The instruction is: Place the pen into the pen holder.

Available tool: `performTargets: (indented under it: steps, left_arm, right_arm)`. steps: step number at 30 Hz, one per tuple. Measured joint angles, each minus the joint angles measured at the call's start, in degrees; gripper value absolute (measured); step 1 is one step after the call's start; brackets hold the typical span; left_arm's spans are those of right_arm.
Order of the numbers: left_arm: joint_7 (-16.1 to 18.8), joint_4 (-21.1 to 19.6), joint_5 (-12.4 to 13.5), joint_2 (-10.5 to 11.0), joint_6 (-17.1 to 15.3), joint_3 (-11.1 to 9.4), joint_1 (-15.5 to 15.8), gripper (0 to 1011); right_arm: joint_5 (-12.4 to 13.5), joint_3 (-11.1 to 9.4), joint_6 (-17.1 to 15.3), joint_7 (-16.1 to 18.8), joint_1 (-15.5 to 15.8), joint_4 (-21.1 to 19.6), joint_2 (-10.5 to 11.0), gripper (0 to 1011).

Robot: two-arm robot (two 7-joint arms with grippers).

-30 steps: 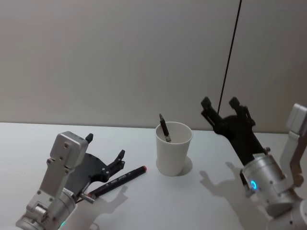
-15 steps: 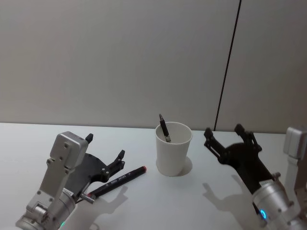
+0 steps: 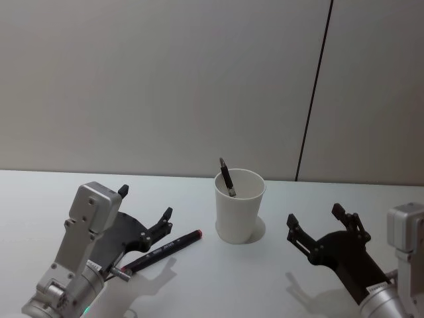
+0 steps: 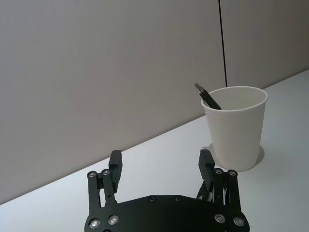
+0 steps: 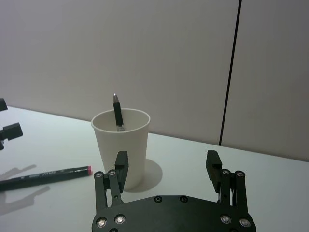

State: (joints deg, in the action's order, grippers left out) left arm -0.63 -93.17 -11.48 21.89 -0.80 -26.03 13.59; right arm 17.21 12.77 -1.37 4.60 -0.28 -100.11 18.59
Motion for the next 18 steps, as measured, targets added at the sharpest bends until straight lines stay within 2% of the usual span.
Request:
performTargets:
  steps: [5, 18]
  left_arm:
    - [0.0, 0.0, 0.0, 0.0, 0.0, 0.0, 0.0, 1000]
    - [-0.24, 0.02, -0.01, -0.01, 0.03, 0.02, -0.01, 1000]
  right_arm:
    - [-0.67, 0.22, -0.53, -0.7, 0.99, -0.97, 0.64, 1001]
    - [-0.75, 0.23, -0.59, -0.78, 1.13, -1.12, 0.74, 1001]
